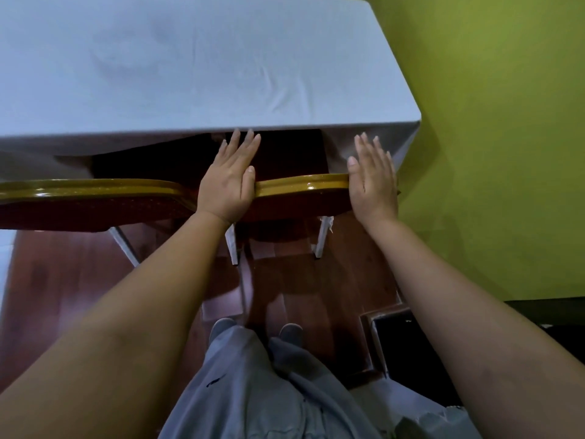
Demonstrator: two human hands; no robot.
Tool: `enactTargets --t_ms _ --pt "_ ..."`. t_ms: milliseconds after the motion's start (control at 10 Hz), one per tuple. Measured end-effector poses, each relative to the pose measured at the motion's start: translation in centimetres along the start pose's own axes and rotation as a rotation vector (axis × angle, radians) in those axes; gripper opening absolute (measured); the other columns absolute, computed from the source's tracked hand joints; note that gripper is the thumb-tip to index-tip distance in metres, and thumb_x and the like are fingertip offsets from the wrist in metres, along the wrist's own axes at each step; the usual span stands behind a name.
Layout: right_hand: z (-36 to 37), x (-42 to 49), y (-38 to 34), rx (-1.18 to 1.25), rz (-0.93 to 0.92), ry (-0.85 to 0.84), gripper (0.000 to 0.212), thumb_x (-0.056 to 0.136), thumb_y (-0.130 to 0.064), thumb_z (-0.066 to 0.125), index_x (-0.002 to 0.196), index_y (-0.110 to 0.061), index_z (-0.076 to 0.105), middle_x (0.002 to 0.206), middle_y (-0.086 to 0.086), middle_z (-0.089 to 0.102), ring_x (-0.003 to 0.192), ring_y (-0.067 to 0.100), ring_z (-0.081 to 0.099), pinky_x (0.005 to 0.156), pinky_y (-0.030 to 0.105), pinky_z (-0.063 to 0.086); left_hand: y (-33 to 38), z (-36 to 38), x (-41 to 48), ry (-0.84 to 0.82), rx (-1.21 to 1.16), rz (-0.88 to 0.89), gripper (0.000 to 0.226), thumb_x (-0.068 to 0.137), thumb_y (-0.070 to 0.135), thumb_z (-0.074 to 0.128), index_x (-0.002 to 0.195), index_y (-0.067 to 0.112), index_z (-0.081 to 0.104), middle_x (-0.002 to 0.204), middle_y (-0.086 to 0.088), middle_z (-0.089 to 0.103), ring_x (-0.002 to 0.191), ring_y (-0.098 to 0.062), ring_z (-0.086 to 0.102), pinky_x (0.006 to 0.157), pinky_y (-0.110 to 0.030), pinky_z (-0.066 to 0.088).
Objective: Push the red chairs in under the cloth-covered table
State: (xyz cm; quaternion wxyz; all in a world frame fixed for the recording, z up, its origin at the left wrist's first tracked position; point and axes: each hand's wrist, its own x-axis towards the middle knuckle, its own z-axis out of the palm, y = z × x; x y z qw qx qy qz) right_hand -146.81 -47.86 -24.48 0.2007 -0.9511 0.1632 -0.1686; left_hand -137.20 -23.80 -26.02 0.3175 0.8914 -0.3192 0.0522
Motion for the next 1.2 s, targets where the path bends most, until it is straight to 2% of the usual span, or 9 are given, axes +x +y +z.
enactTargets --t_ms 400,700,900,1200 --pt "0.1 2.6 0.5 -0.038 0.032 -0.135 0.063 0.097 -0.045 0.015 0.153 -0.017 0.022 0.160 -0.001 0.019 0.148 0.015 0.010 0.120 0.038 0.008 -1.1 0.5 2.7 -0.078 0.047 -0.004 0.058 0.094 0.023 0.024 0.149 0.010 0.033 0.157 -0.008 0.029 0.148 -0.022 0.015 0.122 -0.037 0.008" --pt "0.2 1.8 0.3 0.003 0.077 -0.137 0.059 0.101 -0.043 0.019 0.151 -0.012 0.027 0.159 0.002 0.025 0.148 0.017 0.014 0.120 0.039 0.011 -1.4 0.9 2.0 -0.164 0.086 -0.098 0.058 0.099 0.036 0.016 0.154 0.017 0.021 0.162 -0.002 0.013 0.149 -0.011 0.001 0.121 -0.031 -0.003" --pt "-0.1 2.8 -0.3 -0.024 -0.007 -0.172 0.058 0.102 -0.042 0.025 0.150 -0.011 0.029 0.158 0.005 0.025 0.147 0.019 0.016 0.120 0.039 0.011 -1.6 0.1 2.2 -0.216 0.113 -0.132 0.058 0.103 0.042 0.024 0.155 0.021 0.013 0.163 0.000 0.006 0.149 -0.011 -0.003 0.121 -0.032 -0.004" --pt "0.2 6.4 -3.3 -0.096 -0.092 -0.234 0.064 0.100 -0.048 0.025 0.153 -0.012 0.020 0.161 0.006 0.017 0.148 0.021 0.010 0.120 0.039 0.010 -0.9 -3.0 5.3 -0.185 0.232 -0.190 0.060 0.103 0.046 0.017 0.155 0.018 0.007 0.163 -0.003 -0.003 0.149 -0.015 -0.008 0.121 -0.035 -0.006"
